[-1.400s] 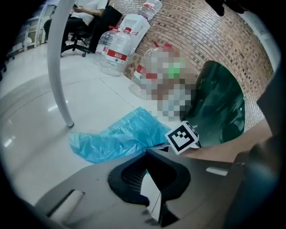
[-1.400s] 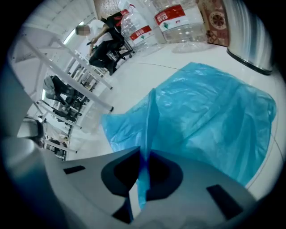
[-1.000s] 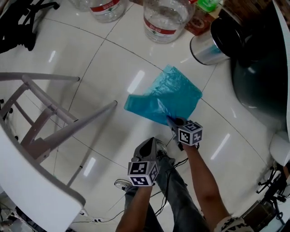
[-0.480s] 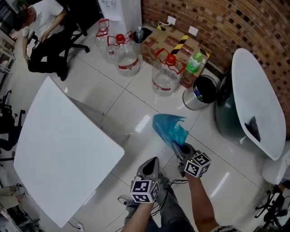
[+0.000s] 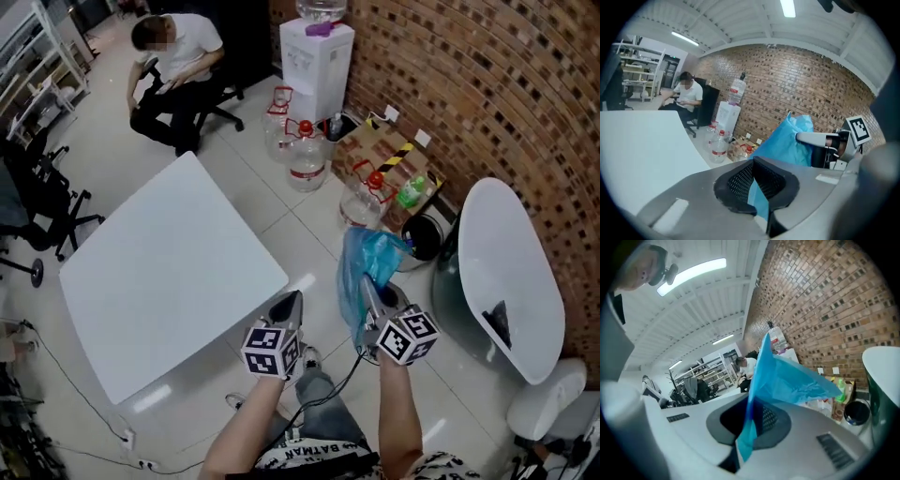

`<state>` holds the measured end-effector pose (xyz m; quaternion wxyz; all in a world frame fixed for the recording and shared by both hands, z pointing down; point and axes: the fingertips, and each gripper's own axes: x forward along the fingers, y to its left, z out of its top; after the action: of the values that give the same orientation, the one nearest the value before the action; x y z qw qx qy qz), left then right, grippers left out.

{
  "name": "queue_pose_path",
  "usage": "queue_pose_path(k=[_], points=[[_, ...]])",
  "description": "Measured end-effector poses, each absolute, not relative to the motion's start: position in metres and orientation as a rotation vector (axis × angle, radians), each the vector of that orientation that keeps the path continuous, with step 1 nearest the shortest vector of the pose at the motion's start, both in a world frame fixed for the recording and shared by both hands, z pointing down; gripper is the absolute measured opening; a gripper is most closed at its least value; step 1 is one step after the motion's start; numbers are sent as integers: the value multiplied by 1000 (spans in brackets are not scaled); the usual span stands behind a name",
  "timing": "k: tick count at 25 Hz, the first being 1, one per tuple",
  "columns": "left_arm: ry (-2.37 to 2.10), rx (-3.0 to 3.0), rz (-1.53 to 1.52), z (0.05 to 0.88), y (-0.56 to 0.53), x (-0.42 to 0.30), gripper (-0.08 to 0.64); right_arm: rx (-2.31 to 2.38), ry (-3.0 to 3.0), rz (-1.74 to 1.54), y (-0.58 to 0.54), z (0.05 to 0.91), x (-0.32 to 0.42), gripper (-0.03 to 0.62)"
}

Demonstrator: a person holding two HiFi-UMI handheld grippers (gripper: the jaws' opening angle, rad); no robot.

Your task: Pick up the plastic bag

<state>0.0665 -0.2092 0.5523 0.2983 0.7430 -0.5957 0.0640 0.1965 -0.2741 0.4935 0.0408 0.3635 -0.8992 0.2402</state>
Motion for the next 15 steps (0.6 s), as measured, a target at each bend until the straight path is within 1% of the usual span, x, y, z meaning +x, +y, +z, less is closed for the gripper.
queue_pose_path(k=[4,8,11,15], points=[[-1704,1956,142,498,-177,20,0,1007,-2894,646,-266,401,167,11],[-1867,1881,66,452,-130,-50,0,908,-3028,526,-246,332,117,12],[-1993,1812,2,423,-80,-104,0,836,-3092,448,-223,301,73,11],[-2138,1682,-63,410,-4,-167,0,726,-3131,413,-190,285,22,11]])
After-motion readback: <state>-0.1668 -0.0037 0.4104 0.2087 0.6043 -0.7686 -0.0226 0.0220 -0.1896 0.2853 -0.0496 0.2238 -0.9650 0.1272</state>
